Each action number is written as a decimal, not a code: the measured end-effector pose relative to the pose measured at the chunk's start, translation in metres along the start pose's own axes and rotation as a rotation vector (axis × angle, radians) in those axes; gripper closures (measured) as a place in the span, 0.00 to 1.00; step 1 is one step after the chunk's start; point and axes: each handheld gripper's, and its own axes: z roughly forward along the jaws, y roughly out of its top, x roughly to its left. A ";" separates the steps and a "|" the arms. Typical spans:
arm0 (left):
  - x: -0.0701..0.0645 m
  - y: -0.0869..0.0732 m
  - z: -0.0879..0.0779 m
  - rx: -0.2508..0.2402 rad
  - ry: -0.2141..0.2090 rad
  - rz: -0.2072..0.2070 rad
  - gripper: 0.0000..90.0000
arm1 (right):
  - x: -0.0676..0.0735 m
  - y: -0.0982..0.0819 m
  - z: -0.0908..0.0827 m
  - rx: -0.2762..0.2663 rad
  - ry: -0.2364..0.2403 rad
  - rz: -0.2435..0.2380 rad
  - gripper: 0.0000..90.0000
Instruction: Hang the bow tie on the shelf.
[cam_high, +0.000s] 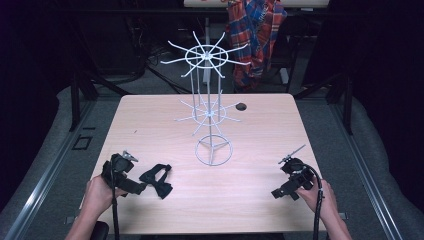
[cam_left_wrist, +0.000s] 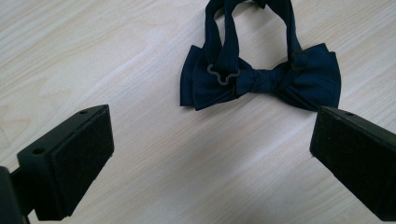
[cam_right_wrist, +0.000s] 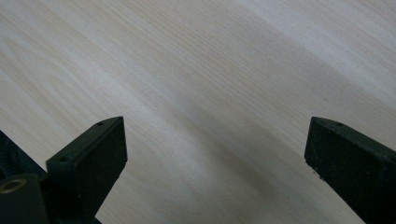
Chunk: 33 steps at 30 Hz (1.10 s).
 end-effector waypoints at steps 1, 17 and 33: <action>0.000 0.001 0.000 -0.001 0.001 0.003 0.00 | 0.000 0.000 0.000 0.000 0.000 0.000 0.06; -0.013 0.015 0.005 -0.014 -0.012 0.039 0.00 | 0.000 0.000 0.001 0.002 -0.006 0.007 0.06; -0.028 0.030 0.017 -0.026 -0.056 0.090 0.00 | -0.001 -0.001 0.001 0.003 -0.006 -0.002 0.06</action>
